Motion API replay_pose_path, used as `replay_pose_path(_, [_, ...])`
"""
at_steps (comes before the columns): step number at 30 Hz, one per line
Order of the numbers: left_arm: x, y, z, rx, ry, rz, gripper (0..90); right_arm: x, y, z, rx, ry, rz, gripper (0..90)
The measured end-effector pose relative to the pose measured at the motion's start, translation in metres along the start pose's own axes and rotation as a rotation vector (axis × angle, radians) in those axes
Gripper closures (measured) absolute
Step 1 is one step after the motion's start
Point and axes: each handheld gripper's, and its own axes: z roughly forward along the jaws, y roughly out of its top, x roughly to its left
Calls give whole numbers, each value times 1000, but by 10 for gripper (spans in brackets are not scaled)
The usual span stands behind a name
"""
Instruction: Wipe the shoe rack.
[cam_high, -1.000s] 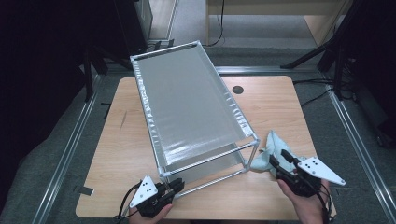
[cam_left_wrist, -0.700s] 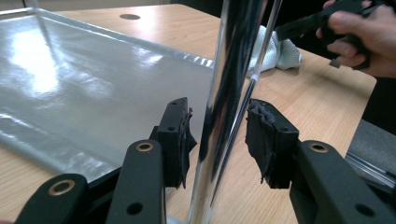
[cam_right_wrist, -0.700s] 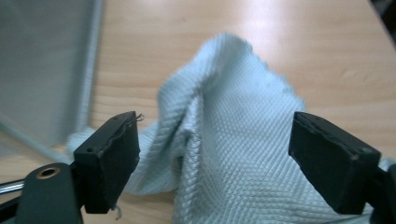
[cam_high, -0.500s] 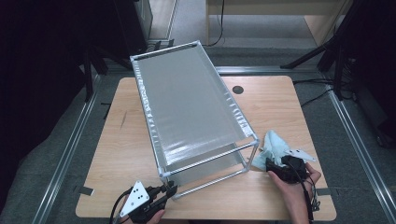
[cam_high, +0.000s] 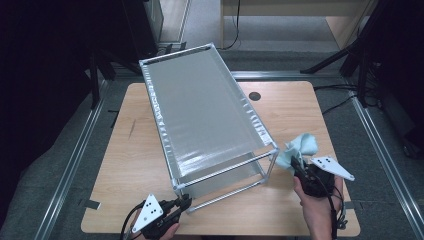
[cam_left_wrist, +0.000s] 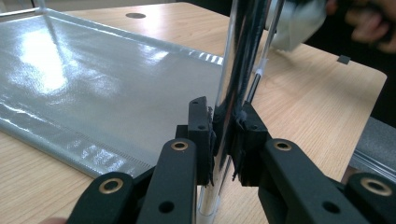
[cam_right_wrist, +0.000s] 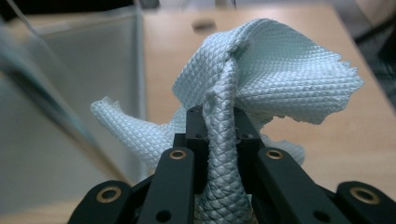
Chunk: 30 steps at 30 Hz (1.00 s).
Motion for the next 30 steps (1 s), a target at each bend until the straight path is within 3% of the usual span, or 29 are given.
replay_pose_path(1, [0,0,0,1,0,0,798,9,15,-13,-57,29,2,813])
replay_pose_path(2, [0,0,0,1,0,0,798,9,15,-13,-57,29,2,813])
replay_pose_path(5, [-1,0,0,3,4,0,799,29,42,-33,-170,68,-11,813])
replay_pose_path(6, [-1,0,0,4,5,1,799,40,54,-40,-229,101,-24,813])
replay_pose_path(8, [0,0,0,4,5,3,800,55,63,-43,-263,119,-62,812])
replay_pose_path(10, [0,0,0,4,5,2,800,62,65,-40,-248,134,-84,812])
replay_pose_path(11, [0,0,0,4,5,2,800,72,66,-31,-217,169,-110,812])
replay_pose_path(13, [0,0,0,3,5,-1,800,79,64,-23,-174,172,-134,813])
replay_pose_path(15, [-1,1,1,4,6,-3,800,86,59,-15,-139,199,-127,815])
replay_pose_path(18, [-1,1,2,3,6,-1,800,96,50,-13,-134,211,-100,816])
replay_pose_path(22, [-2,1,5,-2,13,1,801,116,44,-14,-135,237,-131,817])
replay_pose_path(30, [-4,3,11,-3,3,-3,802,173,32,-16,-111,366,-206,818])
